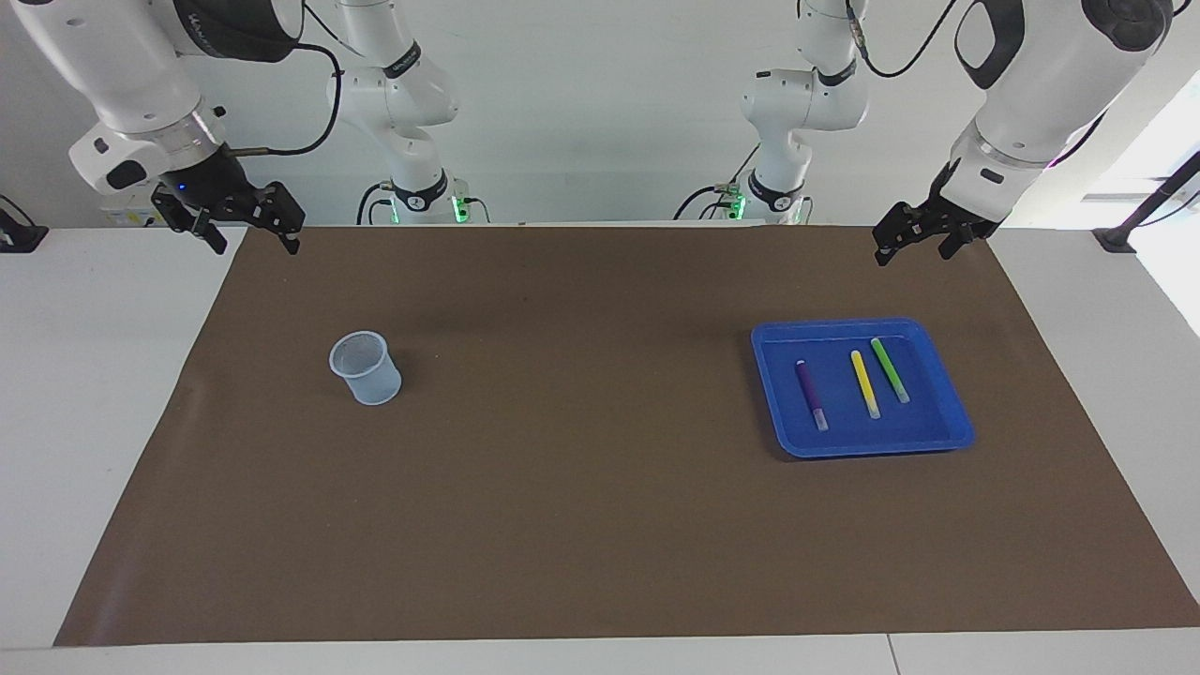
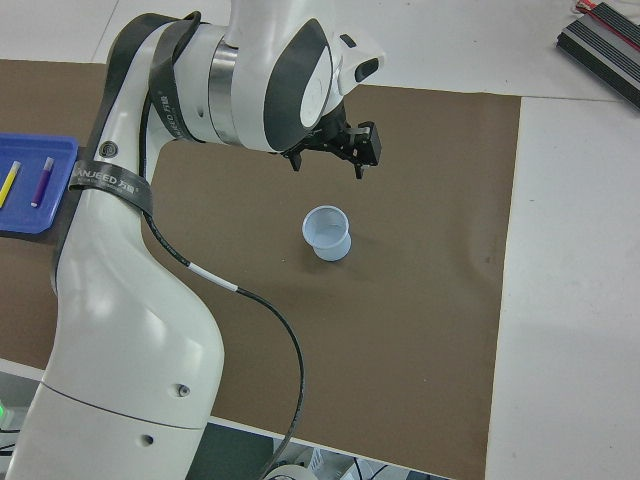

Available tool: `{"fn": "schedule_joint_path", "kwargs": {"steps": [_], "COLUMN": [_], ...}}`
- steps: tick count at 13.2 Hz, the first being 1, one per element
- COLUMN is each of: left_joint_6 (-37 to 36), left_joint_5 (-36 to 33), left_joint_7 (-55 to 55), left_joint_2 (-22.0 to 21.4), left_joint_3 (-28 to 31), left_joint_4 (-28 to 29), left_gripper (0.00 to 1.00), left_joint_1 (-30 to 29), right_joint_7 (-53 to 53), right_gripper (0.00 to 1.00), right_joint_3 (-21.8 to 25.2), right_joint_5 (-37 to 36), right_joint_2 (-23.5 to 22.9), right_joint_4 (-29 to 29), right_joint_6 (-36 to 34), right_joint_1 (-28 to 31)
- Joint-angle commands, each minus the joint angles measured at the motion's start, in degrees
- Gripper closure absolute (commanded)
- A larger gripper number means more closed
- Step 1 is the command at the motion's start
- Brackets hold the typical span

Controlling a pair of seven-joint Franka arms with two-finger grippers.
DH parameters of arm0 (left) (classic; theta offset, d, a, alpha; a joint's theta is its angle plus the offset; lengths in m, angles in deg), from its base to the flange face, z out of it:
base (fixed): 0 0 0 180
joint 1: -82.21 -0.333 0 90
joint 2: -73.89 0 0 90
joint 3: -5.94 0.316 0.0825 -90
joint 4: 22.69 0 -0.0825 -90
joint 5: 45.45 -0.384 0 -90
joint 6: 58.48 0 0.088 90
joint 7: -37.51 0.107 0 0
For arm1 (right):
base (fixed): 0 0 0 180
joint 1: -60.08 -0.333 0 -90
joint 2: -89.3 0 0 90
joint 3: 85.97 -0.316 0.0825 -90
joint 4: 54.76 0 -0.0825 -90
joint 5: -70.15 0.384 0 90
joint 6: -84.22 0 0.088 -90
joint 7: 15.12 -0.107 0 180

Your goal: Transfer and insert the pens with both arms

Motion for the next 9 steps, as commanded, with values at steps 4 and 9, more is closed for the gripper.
{"fn": "schedule_joint_path", "kwargs": {"steps": [4,9], "left_joint_6": [8.8,23.6], "left_joint_5": [0.7,0.8], "left_joint_7": [7.1,15.1], "left_joint_2": [-3.9,-0.5], "left_joint_3": [0.5,0.8], "left_joint_4": [13.2,24.5], "left_gripper": [0.00,0.00], "left_joint_1": [-3.3,-7.8], "right_joint_7": [-0.4,-0.4], "right_gripper": [0.00,0.00], "right_joint_3": [-0.4,-0.4], "right_joint_5": [-0.1,-0.1], "right_joint_2": [0.5,0.5], "right_joint_4": [-0.6,-0.6], "right_joint_6": [-0.2,-0.1], "right_joint_1": [0.5,0.5]}}
